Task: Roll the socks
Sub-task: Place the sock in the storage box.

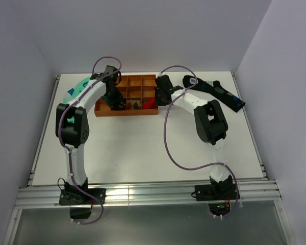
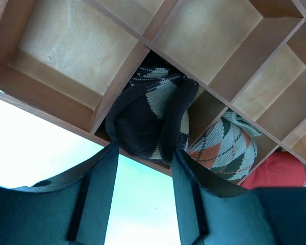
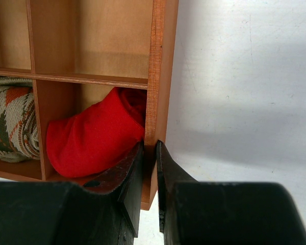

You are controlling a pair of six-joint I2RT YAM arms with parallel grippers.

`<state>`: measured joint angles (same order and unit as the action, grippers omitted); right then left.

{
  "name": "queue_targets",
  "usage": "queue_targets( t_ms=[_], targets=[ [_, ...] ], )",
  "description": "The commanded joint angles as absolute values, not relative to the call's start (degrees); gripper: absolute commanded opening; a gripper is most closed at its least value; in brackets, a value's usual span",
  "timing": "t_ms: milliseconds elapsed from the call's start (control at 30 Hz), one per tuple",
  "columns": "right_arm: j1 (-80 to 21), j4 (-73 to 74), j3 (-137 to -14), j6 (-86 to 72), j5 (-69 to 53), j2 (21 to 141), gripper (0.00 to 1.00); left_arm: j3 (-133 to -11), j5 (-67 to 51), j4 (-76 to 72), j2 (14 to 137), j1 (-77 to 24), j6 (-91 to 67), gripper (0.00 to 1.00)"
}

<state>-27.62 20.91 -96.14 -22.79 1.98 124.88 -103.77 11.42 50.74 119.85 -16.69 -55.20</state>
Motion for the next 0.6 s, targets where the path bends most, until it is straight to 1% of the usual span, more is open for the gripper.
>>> queue_targets(
  t_ms=[0, 100, 200, 233, 267, 333, 433, 567],
  targets=[
    [-27.95, 18.72, -96.59, -21.53, 1.23, 129.81, 0.00, -106.61, 11.42, 50.98, 118.47, -16.52, -54.84, 0.50],
    [-28.04, 18.72, -96.50, -21.45, 1.40, 129.81, 0.00, -106.70, 11.95, 50.98, 118.21, -16.52, -54.76, 0.48],
    [-27.95, 18.72, -96.59, -21.45, 1.41, 129.81, 0.00, -107.22, 12.57, 51.33, 118.12, -16.35, -54.49, 0.43],
    [-27.95, 18.72, -96.59, -21.36, 1.41, 129.81, 0.00, -107.57, 12.66, 51.50, 118.30, -16.35, -54.41, 0.41],
    [-27.95, 18.72, -96.50, -21.44, 1.41, 129.81, 0.00, -107.93, 12.92, 52.37, 118.65, -16.35, -54.49, 0.36],
    [-27.95, 18.63, -96.59, -21.45, 1.41, 129.81, 0.00, -107.84, 13.53, 52.65, 118.83, -16.26, -54.41, 0.32],
    [-27.95, 18.63, -96.50, -21.36, 1.32, 129.81, 0.00, -106.62, 13.54, 52.03, 118.83, -15.73, -54.58, 0.24],
    [-27.95, 18.81, -96.59, -21.27, 1.41, 129.73, 0.00, -105.56, 13.62, 52.12, 119.44, -15.21, -54.49, 0.18]
  ],
)
